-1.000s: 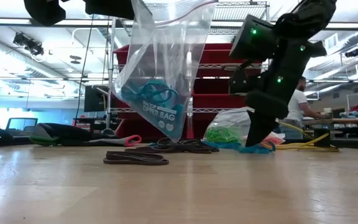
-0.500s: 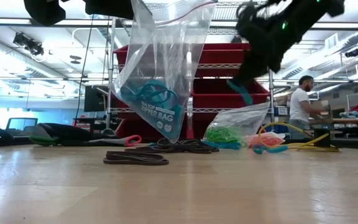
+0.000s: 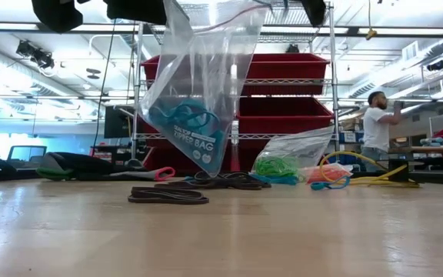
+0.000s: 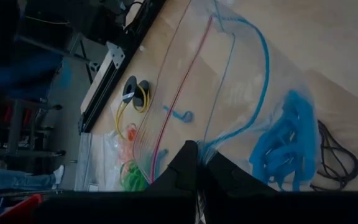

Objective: Sort rubber bands
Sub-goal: Put the blue rubber band into the transparent zip bag

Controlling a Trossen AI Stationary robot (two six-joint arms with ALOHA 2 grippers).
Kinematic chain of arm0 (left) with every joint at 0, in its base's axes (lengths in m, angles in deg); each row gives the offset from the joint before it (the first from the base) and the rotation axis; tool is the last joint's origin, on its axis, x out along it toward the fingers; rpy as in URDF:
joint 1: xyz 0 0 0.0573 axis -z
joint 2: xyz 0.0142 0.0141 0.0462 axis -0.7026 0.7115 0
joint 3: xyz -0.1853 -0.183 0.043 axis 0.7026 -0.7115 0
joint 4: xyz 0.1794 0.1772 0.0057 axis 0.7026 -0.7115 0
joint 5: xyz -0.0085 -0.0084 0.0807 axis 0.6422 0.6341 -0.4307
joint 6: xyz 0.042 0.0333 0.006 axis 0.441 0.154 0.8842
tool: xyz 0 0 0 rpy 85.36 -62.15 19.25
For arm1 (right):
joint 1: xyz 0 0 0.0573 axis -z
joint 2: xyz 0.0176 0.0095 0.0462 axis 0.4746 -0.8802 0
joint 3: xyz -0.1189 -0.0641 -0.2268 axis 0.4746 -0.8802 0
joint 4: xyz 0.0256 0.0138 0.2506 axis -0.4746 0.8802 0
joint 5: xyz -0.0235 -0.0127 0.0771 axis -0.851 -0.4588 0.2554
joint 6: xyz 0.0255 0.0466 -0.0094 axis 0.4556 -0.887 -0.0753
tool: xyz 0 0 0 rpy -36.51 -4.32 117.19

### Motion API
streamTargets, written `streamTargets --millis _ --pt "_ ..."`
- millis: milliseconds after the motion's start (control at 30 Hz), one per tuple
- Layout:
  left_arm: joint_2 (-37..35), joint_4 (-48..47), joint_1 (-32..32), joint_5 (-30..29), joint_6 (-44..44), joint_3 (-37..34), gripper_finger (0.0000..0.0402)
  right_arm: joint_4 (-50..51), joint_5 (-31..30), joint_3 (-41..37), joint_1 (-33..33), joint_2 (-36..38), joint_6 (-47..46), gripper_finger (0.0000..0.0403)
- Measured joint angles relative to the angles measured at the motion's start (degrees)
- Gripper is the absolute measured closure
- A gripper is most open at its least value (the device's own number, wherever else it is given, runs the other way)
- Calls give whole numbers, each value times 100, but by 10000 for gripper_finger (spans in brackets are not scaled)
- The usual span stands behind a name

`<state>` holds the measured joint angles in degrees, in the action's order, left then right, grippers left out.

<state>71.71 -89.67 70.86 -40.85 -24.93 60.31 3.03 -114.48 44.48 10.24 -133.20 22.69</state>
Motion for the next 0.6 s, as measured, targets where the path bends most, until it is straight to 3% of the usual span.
streamTargets --millis 200,367,600 --pt "0 1 -133 0 0 0 389 59 -169 1385 -502 -813 835 403" --pt "0 3 -266 -1 0 0 389 868 -169 2439 -579 -1617 965 403" --pt "0 283 -376 -2 0 0 389 1683 -326 2949 -511 -2385 899 403"
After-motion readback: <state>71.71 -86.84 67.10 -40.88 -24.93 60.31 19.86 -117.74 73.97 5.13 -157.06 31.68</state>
